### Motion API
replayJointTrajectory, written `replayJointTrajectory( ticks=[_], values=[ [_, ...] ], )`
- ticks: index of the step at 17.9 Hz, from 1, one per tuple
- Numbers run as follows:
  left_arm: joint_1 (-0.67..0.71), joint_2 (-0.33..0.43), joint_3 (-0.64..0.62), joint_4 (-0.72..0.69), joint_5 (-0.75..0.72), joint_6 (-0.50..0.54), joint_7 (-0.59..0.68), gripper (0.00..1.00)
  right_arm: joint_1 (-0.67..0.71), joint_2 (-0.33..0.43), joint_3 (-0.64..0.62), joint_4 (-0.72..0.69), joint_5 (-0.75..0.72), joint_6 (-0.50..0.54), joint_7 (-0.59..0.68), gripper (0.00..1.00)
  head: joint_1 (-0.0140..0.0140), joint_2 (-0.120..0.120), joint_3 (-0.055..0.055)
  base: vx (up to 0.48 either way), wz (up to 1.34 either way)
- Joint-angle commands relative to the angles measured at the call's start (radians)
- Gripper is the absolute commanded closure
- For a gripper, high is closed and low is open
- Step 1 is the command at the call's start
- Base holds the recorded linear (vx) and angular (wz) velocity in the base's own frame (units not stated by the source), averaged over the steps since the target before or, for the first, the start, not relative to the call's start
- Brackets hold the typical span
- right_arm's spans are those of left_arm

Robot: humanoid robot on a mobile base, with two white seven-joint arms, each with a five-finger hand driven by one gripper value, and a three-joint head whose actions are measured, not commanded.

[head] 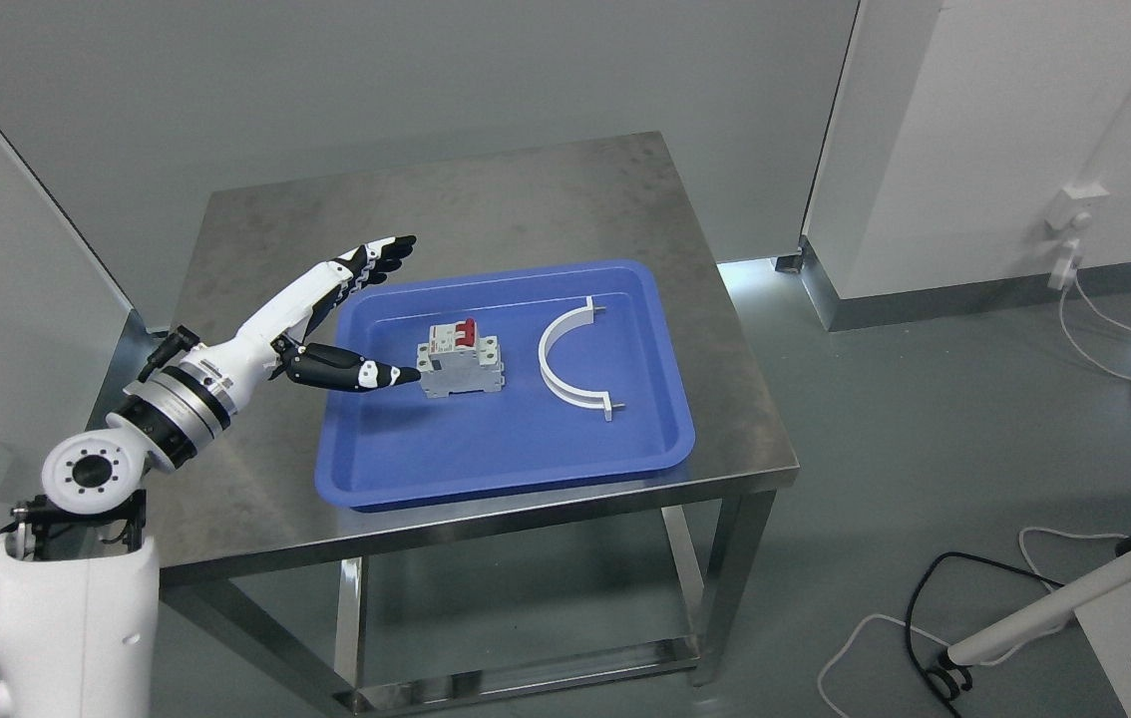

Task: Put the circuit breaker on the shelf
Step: 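Reach the left hand toward the grey circuit breaker in the blue tray, then close the left hand around the circuit breaker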

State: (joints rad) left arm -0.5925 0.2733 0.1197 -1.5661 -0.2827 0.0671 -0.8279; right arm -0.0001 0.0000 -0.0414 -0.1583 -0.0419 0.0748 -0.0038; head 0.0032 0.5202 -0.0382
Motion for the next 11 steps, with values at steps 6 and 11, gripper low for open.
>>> replayJointTrajectory(
  ticks=[6,11],
  values=[
    [-0.085,0.075,-0.247,0.077,-0.122,0.033,-0.043,0.09,0.017,-0.017,0.0,0.0,0.0,-0.027,0.001,0.0,0.0,0.0,0.0,0.0,0.0],
    [-0.096,0.06,-0.259,0.112,-0.125,0.042,-0.045,0.19,0.017,-0.017,0.0,0.0,-0.001,-0.027,0.001,0.0,0.0,0.0,0.0,0.0,0.0]
  ],
)
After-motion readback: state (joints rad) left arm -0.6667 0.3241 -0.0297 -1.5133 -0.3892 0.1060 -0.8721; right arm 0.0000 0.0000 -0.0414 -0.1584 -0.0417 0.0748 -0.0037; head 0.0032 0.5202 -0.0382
